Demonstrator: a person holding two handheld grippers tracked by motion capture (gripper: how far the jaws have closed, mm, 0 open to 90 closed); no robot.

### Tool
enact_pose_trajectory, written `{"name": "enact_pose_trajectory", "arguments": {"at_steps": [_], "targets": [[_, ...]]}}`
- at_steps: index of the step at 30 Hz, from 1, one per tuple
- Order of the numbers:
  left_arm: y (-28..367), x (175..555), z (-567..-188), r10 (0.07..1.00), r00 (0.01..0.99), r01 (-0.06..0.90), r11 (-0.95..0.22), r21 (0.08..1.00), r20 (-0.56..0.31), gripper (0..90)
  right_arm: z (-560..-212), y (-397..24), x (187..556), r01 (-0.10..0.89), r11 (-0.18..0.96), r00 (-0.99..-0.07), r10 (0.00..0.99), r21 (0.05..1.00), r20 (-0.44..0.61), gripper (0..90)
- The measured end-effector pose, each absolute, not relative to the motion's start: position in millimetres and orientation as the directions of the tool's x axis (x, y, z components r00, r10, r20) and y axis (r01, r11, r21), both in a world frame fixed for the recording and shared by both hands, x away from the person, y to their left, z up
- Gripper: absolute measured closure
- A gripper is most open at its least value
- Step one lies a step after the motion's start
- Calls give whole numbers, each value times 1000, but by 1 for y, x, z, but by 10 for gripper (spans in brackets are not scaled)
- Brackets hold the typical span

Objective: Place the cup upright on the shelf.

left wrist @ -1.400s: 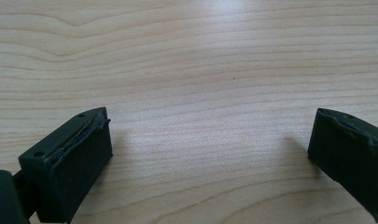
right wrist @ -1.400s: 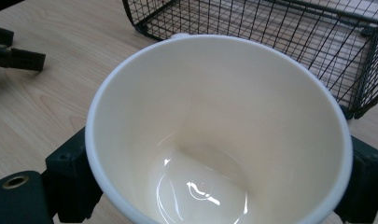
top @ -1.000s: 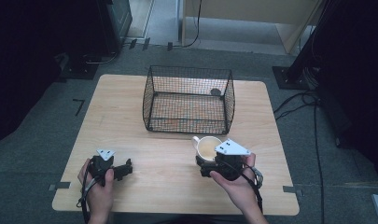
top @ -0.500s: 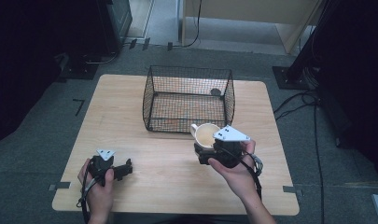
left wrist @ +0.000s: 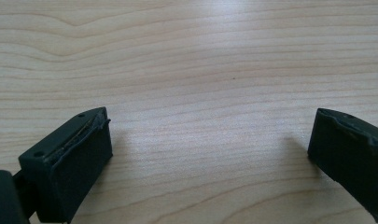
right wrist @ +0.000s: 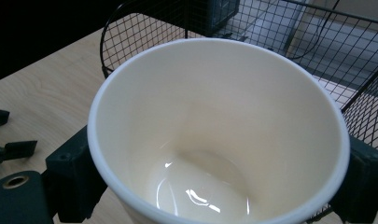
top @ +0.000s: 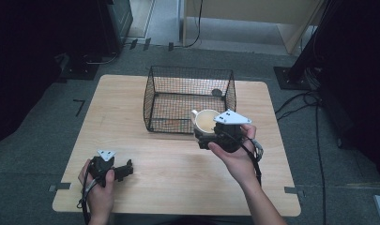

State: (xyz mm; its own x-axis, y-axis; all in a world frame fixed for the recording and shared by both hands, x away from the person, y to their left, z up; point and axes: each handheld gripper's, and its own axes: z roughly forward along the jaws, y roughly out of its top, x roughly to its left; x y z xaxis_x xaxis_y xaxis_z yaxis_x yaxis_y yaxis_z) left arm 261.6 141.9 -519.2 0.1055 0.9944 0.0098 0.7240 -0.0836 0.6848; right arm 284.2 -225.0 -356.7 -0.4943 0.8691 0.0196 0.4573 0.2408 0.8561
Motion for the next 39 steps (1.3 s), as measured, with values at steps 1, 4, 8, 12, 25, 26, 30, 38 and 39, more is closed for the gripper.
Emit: {"name": "enact_pose_trajectory", "arguments": {"at_steps": [1,4,8,12,25,26,30,38,39], "targets": [[142,262,-519,994,106,724,-84,685,10,0,-355,-225,287,457,238,-492,870,857,21,91],[142,262,-519,994,107,725,-84,684,10,0,-353,-226,293,454,231,-488,873,860,22,91],[142,262,-519,994,107,725,-84,684,10,0,-345,-225,309,445,222,-476,879,867,19,91],[142,262,-519,994,106,725,-84,684,10,0,-342,-224,323,448,218,-477,878,867,26,91],[142,262,-519,994,109,723,-86,685,10,0,-343,-213,377,425,228,-483,876,876,6,91],[142,262,-519,994,108,723,-85,685,9,0,-345,-212,382,424,235,-485,875,875,0,91],[142,262,-519,994,109,724,-87,684,10,0,-352,-207,402,431,251,-486,874,867,-12,91],[142,262,-519,994,109,724,-86,684,9,0,-373,-201,434,439,288,-512,859,851,-26,91],[142,261,-519,994,110,724,-86,684,9,0,-375,-202,438,443,288,-512,858,849,-24,92]]}}
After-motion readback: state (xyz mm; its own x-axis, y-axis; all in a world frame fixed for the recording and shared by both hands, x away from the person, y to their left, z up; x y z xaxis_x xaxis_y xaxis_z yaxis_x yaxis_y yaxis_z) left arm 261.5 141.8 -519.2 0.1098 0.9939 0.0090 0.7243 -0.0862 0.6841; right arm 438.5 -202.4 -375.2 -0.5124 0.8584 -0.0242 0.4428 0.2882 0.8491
